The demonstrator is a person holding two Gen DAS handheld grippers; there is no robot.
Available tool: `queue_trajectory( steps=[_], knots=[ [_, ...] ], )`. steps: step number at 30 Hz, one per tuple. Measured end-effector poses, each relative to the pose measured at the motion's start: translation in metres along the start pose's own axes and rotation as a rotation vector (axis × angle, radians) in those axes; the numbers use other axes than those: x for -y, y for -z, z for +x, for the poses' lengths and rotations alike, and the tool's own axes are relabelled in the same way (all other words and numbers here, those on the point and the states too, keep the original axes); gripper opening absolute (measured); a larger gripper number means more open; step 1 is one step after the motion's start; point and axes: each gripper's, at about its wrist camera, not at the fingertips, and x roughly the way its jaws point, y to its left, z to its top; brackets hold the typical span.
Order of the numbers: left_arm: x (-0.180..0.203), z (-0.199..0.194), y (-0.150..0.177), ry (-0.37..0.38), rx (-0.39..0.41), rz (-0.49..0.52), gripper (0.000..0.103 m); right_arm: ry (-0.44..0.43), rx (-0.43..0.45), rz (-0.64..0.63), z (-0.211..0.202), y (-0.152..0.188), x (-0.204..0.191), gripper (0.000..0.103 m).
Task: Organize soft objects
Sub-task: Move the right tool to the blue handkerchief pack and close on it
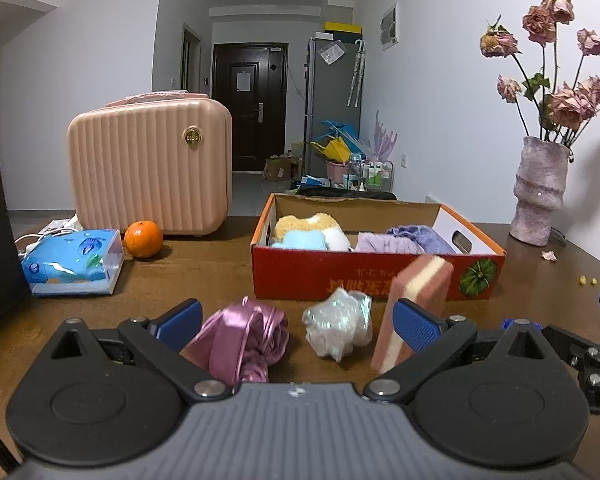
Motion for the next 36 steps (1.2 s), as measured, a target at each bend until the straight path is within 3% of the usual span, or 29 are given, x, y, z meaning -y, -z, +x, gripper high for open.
queue_trajectory(
  steps=[17, 36],
  knots=[
    [-0.007, -0.038, 0.030, 0.030, -0.039, 0.007, 0.103, -0.015, -0.008, 0.019, -0.039, 0.021, -0.011, 0.103],
    [-0.007, -0.031, 0.032, 0.030, -0.062, 0.006, 0.103, -0.016, -0.038, 0.045, -0.030, 0.023, -0.008, 0.103]
  ],
)
